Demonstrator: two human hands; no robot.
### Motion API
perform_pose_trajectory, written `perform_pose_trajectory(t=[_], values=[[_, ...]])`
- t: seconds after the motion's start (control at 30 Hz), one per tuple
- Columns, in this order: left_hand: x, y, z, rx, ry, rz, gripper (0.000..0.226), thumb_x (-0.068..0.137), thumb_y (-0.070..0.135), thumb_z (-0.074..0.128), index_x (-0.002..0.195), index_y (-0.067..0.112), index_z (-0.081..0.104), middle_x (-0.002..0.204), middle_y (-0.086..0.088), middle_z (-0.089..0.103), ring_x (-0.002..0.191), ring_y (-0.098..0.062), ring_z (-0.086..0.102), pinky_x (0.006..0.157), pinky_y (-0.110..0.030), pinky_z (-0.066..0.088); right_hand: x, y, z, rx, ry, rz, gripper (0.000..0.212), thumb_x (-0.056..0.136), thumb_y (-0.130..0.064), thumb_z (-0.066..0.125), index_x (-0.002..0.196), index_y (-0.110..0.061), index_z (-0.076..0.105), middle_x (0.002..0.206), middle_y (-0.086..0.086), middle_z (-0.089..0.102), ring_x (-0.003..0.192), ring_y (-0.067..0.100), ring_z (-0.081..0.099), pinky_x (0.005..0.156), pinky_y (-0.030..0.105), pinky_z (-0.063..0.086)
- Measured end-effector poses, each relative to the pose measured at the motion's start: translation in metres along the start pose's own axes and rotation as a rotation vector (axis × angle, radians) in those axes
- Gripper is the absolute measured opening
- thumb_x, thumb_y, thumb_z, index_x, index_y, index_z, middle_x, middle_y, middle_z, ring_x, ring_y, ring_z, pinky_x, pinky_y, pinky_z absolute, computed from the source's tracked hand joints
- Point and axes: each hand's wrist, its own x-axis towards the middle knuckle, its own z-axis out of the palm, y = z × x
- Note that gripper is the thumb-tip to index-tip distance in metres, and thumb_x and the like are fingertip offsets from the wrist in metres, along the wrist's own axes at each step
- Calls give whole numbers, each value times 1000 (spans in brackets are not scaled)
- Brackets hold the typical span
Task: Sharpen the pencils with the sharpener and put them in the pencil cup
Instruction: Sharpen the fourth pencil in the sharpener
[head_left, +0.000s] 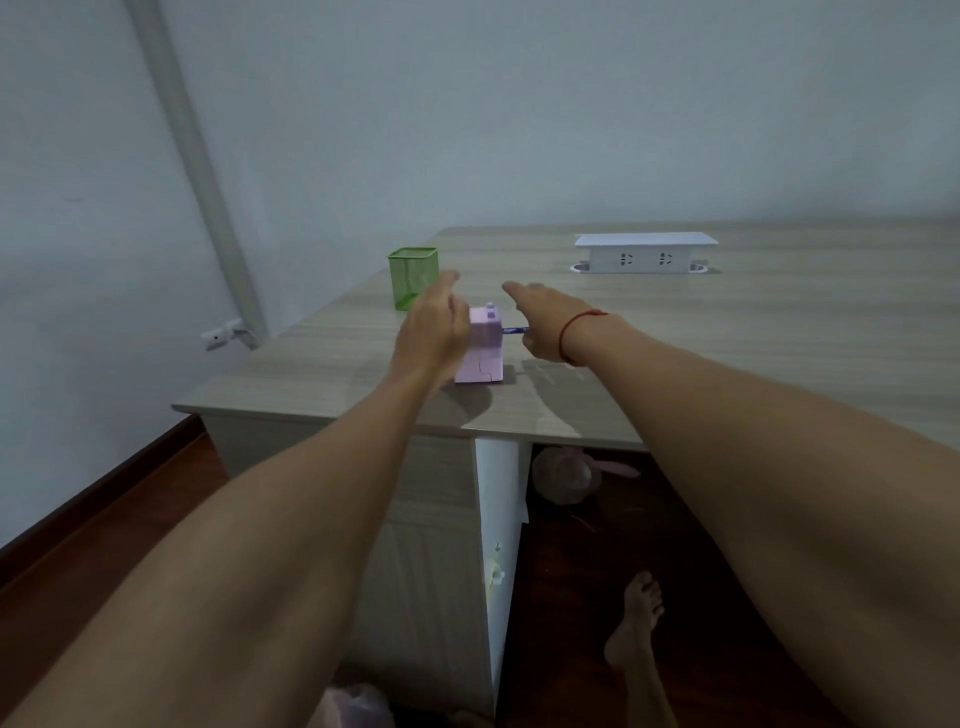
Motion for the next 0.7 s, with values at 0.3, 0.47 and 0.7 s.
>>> perform_pose_trajectory(t=[0.3,0.47,0.7], values=[[-22,-41,-24,221,-423,-135,22,91,10,46,99,8,67,105,-16,69,95,-30,64,86,-38,52,7,-39,-5,-24,-120,-155,76,84,-20,68,147,-11,28,152,8,30,139,25,35,114,37,33],[-18,-38,-23,368,-443,-27,26,96,15,43,107,9,65,111,-17,66,101,-33,61,87,-41,50,9,-54,4,-84,-50,-142,61,90,-35,58,141,-12,36,140,14,40,122,33,49,97,39,43],[-11,-44,-21,476,-472,80,26,97,15,38,103,7,63,104,-19,66,92,-35,61,70,-35,40,14,-53,27,-17,76,-80,55,93,-40,53,140,-16,39,142,10,42,124,34,49,98,49,45]])
